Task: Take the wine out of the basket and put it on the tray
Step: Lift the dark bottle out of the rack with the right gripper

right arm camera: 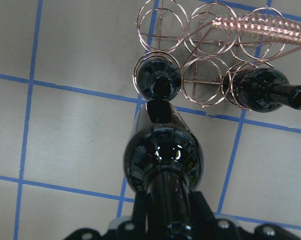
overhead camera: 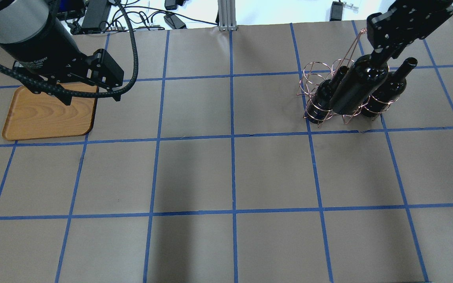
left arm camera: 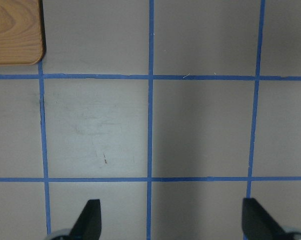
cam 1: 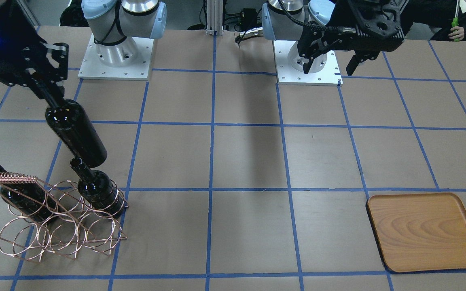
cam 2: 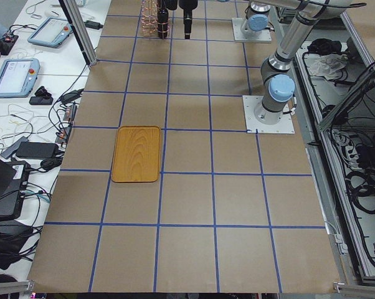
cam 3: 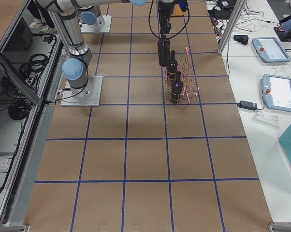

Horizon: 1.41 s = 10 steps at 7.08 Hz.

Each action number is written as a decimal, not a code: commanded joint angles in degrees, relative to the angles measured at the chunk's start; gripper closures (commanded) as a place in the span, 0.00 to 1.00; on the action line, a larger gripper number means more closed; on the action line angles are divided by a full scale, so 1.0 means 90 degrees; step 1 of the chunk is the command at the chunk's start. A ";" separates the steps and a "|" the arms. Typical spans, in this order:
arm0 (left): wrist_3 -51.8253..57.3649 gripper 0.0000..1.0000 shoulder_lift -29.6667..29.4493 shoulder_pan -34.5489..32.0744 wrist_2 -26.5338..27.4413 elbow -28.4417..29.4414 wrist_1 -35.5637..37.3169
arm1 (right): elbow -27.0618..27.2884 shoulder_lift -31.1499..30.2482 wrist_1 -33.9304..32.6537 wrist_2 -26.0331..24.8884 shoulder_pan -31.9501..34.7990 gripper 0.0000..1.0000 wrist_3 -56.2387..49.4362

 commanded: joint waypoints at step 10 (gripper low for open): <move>0.0632 0.00 -0.0016 0.0493 -0.0035 0.0124 -0.0031 | 0.0034 0.1746 -0.1653 0.0308 0.3122 1.00 0.3117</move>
